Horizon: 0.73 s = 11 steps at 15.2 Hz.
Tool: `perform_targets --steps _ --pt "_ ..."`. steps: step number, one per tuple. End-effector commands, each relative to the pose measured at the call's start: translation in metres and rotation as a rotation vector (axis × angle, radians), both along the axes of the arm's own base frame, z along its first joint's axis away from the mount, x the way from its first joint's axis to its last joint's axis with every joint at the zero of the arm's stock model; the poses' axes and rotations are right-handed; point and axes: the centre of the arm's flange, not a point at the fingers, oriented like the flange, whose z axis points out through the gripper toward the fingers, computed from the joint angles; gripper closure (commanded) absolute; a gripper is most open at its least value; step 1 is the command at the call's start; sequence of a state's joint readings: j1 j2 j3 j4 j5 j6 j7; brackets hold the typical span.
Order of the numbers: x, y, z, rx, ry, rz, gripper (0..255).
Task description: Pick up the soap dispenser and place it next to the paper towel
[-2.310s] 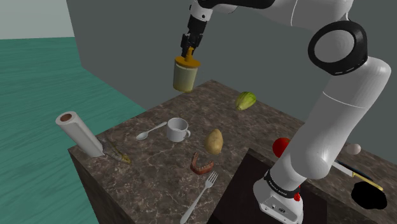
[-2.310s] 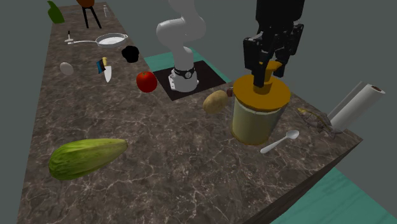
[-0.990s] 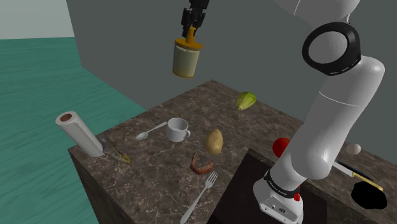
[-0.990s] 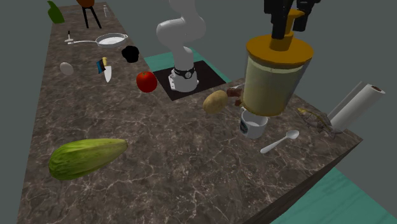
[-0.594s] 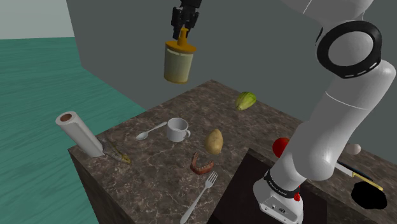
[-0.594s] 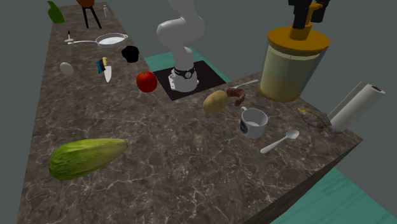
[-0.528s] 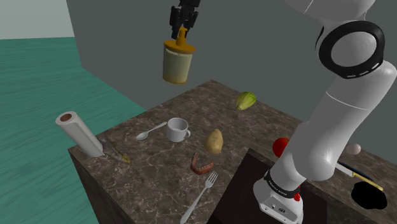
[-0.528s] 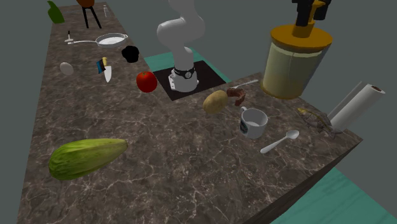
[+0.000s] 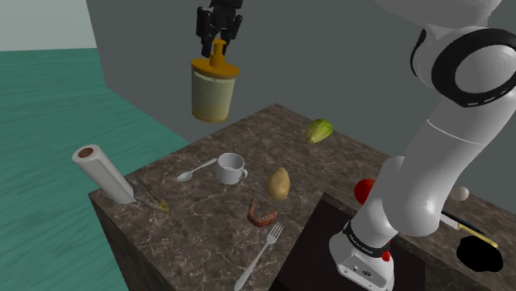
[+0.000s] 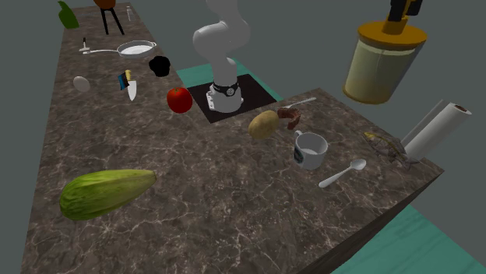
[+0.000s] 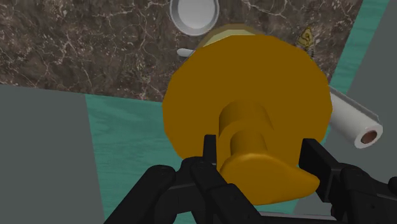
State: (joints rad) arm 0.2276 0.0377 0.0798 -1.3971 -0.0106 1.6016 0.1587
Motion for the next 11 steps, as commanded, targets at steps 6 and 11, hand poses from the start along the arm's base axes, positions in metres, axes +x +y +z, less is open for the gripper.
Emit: perform_targets --steps 6,11 --pt "-0.029 0.087 0.001 0.0 -0.002 -0.002 255" --pt "-0.048 0.15 0.001 0.0 -0.002 -0.002 255"
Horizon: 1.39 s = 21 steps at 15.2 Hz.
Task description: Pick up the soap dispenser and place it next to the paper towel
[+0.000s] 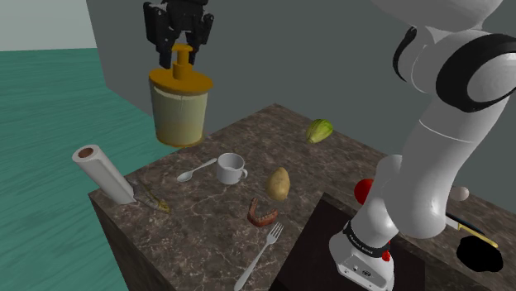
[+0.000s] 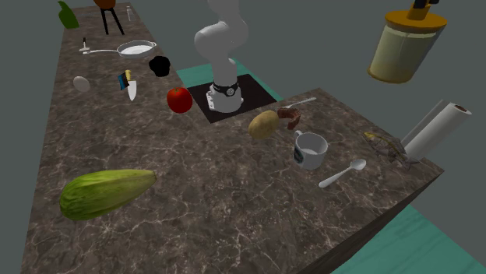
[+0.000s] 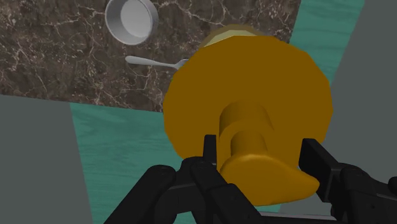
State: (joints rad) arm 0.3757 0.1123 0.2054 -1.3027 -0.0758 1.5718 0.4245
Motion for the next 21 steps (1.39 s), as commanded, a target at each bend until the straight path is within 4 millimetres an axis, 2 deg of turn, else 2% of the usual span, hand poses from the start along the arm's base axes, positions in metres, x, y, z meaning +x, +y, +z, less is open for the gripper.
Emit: perform_targets --steps 1,8,9,21 --pt "-0.009 0.024 0.001 0.001 -0.001 -0.002 255" --pt "-0.036 0.113 0.002 0.001 -0.001 -0.002 255" --pt "-0.042 0.132 0.002 0.001 -0.001 -0.002 255" --pt "-0.042 0.132 -0.062 0.001 -0.001 -0.002 255"
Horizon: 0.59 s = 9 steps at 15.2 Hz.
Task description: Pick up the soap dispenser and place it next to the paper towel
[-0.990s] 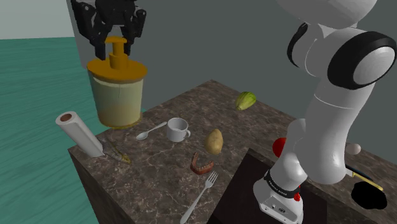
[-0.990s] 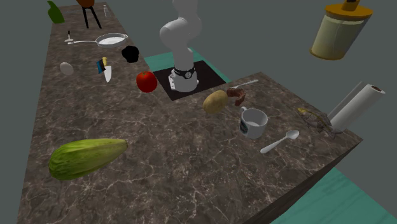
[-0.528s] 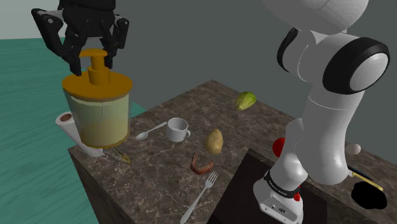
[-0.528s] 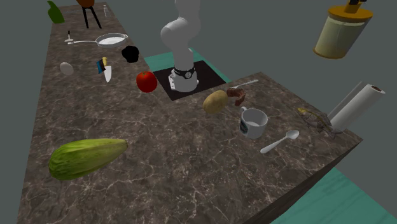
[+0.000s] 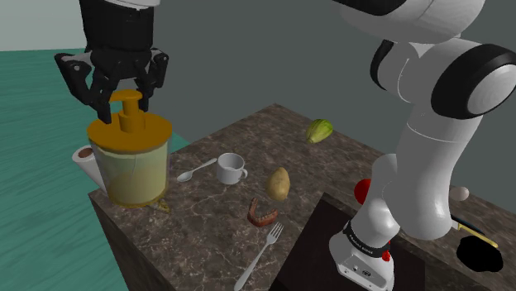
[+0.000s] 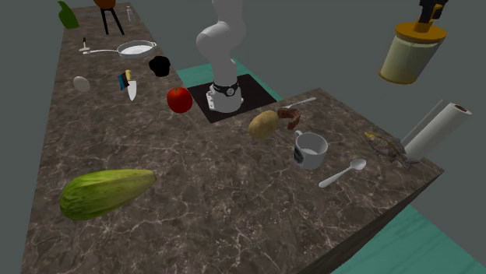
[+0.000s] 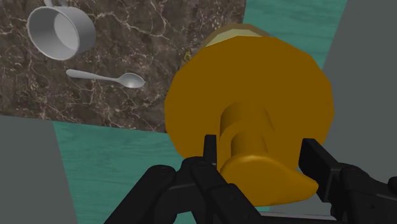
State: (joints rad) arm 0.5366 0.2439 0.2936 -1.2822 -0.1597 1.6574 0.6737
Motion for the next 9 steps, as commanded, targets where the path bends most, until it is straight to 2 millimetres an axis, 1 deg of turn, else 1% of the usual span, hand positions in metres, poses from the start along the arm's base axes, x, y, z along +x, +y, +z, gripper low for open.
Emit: perform_targets --steps 1,9 --pt "-0.001 0.0 -0.009 0.001 -0.001 0.0 255" --pt "-0.001 0.0 -0.052 0.001 -0.001 0.0 255"
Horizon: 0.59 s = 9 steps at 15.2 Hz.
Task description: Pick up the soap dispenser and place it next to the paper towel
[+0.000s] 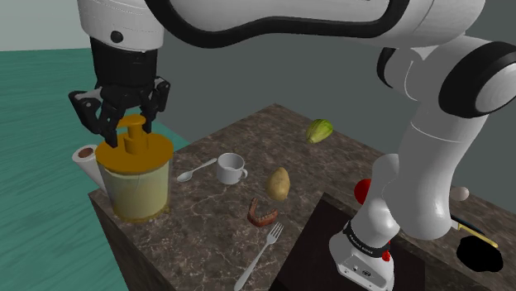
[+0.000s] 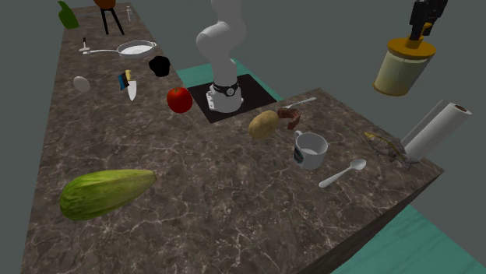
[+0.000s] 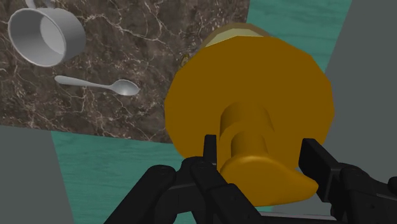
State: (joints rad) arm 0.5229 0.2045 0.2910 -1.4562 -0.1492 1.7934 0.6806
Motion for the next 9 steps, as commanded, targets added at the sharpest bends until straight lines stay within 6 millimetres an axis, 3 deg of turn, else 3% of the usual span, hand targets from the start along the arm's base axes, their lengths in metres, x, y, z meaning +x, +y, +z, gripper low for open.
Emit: perform_targets --steps 1,9 --pt "0.0 0.0 -0.01 0.001 -0.001 0.0 255" --pt "0.0 0.0 -0.053 0.001 -0.001 0.0 255"
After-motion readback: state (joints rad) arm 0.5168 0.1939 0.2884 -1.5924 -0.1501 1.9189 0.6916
